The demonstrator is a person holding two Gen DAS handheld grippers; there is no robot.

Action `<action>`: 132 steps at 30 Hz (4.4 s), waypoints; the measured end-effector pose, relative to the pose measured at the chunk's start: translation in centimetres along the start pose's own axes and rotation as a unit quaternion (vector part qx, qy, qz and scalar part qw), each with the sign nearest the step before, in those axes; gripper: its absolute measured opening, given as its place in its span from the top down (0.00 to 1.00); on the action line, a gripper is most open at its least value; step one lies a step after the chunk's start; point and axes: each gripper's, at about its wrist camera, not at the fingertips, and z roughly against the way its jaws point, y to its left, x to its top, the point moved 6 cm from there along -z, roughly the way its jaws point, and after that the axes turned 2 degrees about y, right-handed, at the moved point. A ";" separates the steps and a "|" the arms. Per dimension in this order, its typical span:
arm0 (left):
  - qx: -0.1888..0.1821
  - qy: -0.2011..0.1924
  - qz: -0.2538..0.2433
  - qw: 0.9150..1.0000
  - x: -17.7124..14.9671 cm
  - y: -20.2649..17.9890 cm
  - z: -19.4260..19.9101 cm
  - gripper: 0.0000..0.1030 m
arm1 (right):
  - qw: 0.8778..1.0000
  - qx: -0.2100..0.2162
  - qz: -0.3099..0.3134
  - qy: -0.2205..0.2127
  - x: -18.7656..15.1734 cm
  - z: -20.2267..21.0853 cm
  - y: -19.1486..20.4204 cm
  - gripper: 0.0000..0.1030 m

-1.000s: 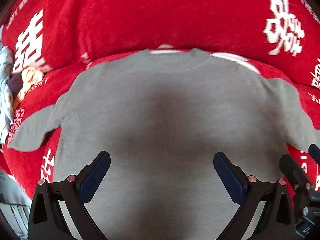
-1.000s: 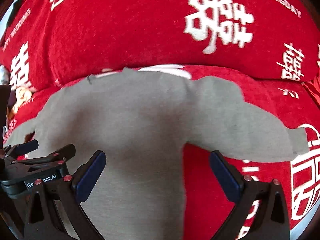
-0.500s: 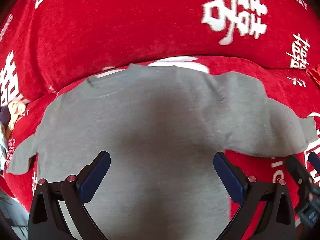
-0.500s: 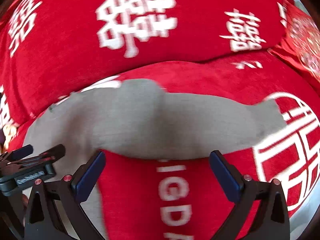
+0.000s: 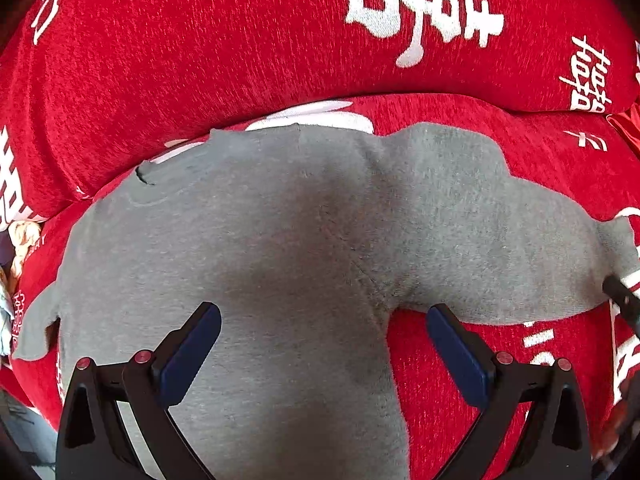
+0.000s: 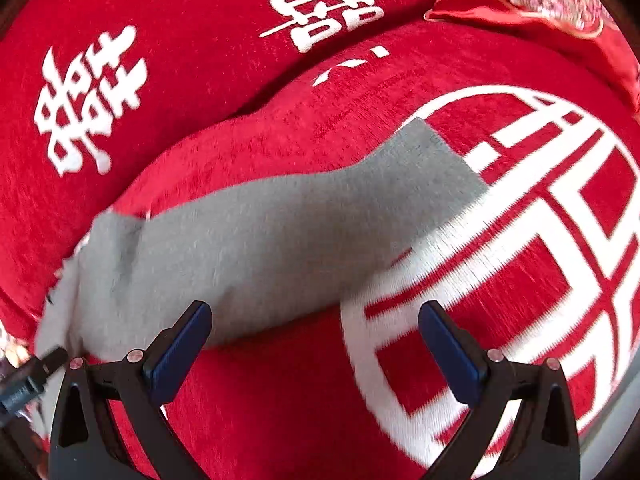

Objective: Fold small clothes
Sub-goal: 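Move the right tool to the sweater sleeve nearest it and grasp the cuff, then lift the sleeve with the right tool and fold it across the sweater body, then open the right tool to release the sleeve and withdraw it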

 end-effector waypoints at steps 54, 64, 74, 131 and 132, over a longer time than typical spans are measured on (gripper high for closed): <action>-0.022 -0.012 0.007 1.000 -0.4 1.0 -3.8 0.00 | 0.990 0.043 -0.003 -0.134 4.8 10.0 0.3 0.93; -0.053 -0.030 0.073 0.995 -1.9 9.3 -2.6 0.00 | 0.974 0.082 0.104 -0.184 4.7 16.8 14.9 0.93; -0.069 -0.044 0.112 0.990 -5.1 18.4 -2.1 0.00 | 0.962 0.084 0.194 -0.172 0.5 15.0 29.6 0.93; -0.116 -0.054 0.184 0.975 -9.1 27.4 -2.8 0.00 | 0.964 0.112 0.238 0.045 -8.5 -0.3 34.8 0.29; -0.115 -0.048 0.167 0.978 -8.3 26.1 -3.5 0.00 | 0.965 0.111 0.231 0.049 -8.2 -1.0 33.9 0.29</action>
